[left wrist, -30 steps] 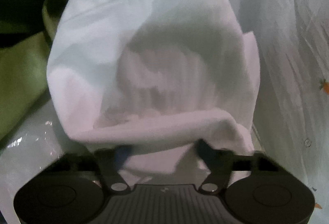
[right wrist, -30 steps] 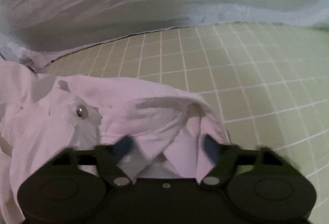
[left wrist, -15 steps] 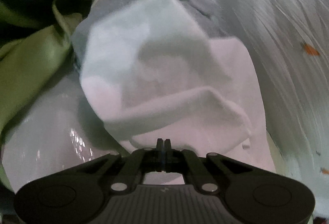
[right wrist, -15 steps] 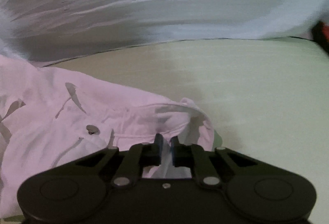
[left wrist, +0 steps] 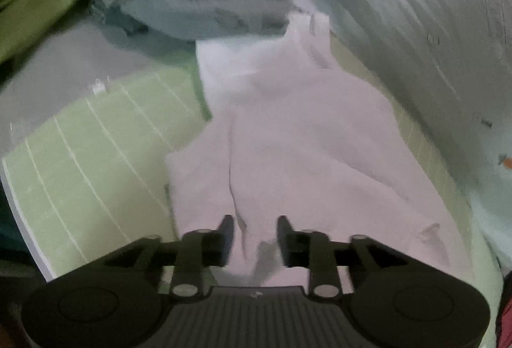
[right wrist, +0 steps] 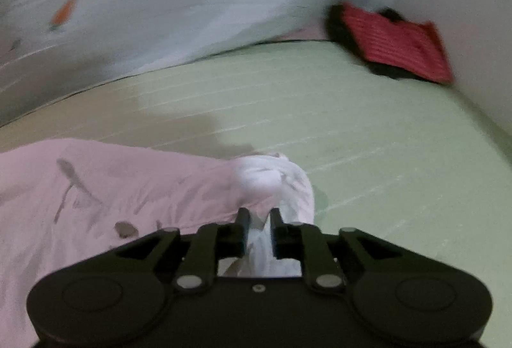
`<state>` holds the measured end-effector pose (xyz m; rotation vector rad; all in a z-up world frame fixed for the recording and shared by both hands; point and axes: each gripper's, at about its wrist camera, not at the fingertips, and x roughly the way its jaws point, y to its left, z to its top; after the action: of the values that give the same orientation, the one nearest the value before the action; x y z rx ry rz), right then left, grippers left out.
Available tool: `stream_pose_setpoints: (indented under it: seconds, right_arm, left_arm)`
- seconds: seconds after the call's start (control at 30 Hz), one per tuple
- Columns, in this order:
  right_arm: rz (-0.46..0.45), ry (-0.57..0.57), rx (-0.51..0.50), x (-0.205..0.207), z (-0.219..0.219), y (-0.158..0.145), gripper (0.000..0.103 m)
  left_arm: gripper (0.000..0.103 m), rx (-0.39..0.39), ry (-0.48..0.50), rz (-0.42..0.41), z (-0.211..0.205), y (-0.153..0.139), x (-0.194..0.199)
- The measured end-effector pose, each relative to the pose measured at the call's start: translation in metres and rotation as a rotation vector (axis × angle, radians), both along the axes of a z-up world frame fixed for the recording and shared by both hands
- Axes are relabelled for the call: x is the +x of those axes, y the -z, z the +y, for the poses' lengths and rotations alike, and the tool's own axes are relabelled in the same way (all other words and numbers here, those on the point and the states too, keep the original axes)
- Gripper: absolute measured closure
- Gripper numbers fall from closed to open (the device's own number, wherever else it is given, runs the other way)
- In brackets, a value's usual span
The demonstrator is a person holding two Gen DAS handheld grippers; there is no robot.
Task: Fold clothes
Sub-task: 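Lift the white shirt with both grippers and pull it onto the mat, then lower the white shirt onto the mat and open both grippers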
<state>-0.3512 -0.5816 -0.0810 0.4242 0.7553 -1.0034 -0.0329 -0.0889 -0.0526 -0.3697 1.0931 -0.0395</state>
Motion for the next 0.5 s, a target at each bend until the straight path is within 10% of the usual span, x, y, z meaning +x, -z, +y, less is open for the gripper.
stream_pose_setpoints:
  seconds: [0.27, 0.5]
  right_arm:
    - [-0.124, 0.018, 0.156, -0.021, 0.000, 0.008, 0.024]
    - [-0.028, -0.047, 0.130, 0.026, -0.001, 0.025, 0.026]
  left_arm:
    - [0.030, 0.078, -0.031, 0.030, -0.016, 0.017, 0.014]
    - [0.029, 0.154, -0.001, 0.095, -0.038, 0.034, 0.049]
